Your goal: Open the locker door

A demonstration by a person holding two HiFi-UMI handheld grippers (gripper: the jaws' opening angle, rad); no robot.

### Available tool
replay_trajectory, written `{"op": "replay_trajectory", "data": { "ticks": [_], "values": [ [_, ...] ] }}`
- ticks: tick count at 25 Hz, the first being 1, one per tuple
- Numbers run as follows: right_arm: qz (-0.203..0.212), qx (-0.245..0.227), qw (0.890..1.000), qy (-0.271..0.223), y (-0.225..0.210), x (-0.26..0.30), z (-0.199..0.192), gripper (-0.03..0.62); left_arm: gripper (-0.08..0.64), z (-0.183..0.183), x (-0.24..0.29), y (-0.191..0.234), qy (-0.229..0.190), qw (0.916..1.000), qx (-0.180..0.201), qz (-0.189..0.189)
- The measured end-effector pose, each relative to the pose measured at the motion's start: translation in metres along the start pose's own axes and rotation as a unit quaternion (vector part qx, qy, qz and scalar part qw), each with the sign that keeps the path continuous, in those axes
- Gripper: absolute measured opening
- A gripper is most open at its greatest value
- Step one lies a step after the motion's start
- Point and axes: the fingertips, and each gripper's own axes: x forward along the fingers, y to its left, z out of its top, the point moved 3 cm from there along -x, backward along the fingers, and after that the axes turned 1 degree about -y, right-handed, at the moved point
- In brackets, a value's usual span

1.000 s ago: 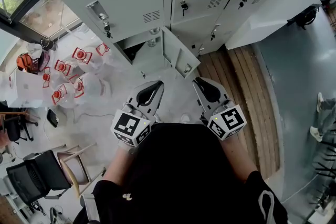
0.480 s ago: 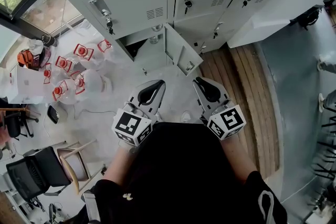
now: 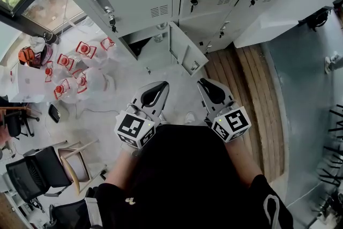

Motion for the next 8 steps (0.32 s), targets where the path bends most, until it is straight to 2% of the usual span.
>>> {"op": "replay_trajectory", "data": {
  "ticks": [8],
  "values": [
    [0.001,-0.009,1.0,0.005,-0.0044,0.0043,0.0033,0.06,0.025,-0.0012,0.0031,0.0024,0.002,1.0,-0.002,0.005]
  ]
}}
